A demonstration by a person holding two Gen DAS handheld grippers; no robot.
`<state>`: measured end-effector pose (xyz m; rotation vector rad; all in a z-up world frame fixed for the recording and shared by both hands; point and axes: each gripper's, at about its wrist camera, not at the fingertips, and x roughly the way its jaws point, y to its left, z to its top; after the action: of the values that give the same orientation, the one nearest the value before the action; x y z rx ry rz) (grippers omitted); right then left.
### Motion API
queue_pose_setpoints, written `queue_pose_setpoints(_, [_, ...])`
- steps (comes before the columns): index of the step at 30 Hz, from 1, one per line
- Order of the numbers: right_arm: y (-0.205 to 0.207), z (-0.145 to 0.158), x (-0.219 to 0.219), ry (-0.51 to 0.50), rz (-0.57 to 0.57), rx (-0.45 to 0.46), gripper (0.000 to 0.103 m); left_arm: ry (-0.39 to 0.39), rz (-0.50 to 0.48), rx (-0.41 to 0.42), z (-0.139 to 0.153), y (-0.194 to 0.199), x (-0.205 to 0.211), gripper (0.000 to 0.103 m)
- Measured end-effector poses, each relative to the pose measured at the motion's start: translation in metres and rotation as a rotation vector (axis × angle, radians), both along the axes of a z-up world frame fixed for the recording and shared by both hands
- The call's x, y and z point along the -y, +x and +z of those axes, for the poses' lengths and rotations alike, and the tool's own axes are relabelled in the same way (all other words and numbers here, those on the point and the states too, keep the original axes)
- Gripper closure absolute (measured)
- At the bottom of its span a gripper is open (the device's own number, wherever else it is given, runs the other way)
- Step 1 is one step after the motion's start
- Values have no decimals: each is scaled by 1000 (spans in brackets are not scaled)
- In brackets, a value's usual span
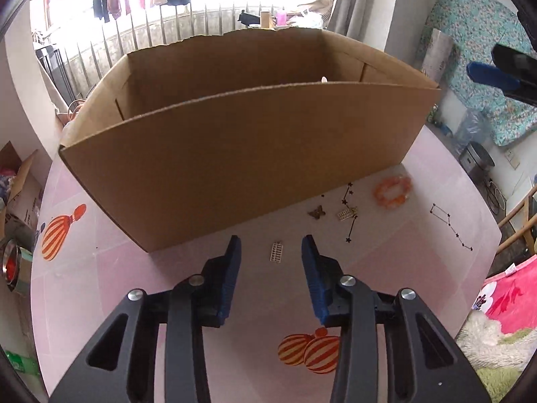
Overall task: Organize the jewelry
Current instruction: 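Close the left tool on a small gold charm while the right tool closes on the gold bar charm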
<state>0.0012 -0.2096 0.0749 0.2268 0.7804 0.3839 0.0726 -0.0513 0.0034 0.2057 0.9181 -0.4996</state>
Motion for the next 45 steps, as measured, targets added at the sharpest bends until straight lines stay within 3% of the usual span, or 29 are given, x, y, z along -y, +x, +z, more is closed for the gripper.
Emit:
queue_pose_setpoints(5, [-1,-53,-28,25,-107,-107,58,29,-83,-24,-18,10,-2,88])
queue_pose_setpoints(12, [0,-96,-46,91,-152,-185,63,64,-146,-10,-19,9,6,89])
queue_pose_setpoints(21, [19,-103,-41,-2,-23,-195,69,49,-9,23,-24,2,17,89])
queue_pose_setpoints(23, [24,-103,-45,-26,6,-185,70,42,24,28,-25,1,18,96])
queue_pose_setpoints(27, [30,-105,-63,-80,45,-146,72,35,50,32,-26,-1,20,98])
queue_pose_setpoints(37, [41,-117,-84,-126,-97,-121,74,-23,-2,-26,-26,4,-1,99])
queue_pose_setpoints(45, [46,-117,-96,-196,-101,-108,76,-73,41,-50,-31,0,-7,99])
